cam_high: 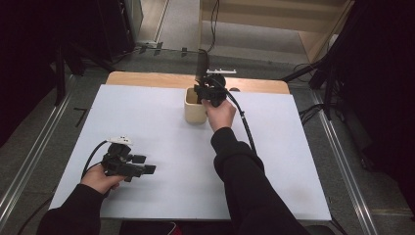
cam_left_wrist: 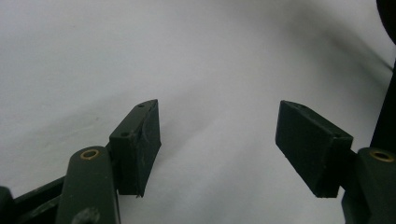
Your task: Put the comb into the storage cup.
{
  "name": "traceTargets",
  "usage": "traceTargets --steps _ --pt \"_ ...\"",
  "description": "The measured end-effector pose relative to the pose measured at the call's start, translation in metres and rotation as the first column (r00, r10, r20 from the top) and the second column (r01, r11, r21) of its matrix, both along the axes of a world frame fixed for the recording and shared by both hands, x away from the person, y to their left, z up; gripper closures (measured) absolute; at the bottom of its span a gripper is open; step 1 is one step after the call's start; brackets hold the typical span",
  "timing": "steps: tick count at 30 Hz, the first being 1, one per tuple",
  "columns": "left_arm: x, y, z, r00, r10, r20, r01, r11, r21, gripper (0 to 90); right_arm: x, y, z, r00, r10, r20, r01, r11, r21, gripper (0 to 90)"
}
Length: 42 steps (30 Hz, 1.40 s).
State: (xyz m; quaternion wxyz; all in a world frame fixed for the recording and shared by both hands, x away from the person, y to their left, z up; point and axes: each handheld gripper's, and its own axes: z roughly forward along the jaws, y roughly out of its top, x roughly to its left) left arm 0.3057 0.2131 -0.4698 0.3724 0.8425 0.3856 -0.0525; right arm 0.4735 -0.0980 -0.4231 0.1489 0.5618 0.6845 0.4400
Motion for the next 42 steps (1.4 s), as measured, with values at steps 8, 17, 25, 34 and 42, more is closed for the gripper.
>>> traceTargets --steps 8,17,25,34,42 --pt "0.000 0.000 0.000 1.0000 0.001 -0.002 -0.001 1.0000 -0.003 31.6 0.000 0.002 -0.002 1.0000 0.009 -0.002 -0.009 1.000 -0.013 69.8" --pt "0.000 -0.001 -0.001 1.0000 -0.004 -0.002 0.004 1.0000 0.001 31.6 -0.001 -0.001 -0.002 0.9992 0.039 -0.011 -0.039 0.999 0.003 51.7" --pt "0.000 -0.001 -0.002 0.9999 -0.009 -0.007 0.009 0.9999 0.007 31.6 -0.006 -0.020 0.007 0.9972 0.063 0.042 -0.062 0.998 -0.019 30.8" --pt "0.000 -0.001 -0.003 0.9999 -0.008 -0.009 0.008 0.9999 0.008 31.6 -0.013 -0.034 0.006 0.9980 0.062 0.012 -0.062 0.998 -0.001 30.3" --pt "0.001 -0.001 -0.003 0.9999 -0.005 -0.009 0.005 1.0000 0.008 31.6 -0.022 -0.039 0.006 0.9963 0.085 -0.007 -0.085 0.996 0.021 30.3"
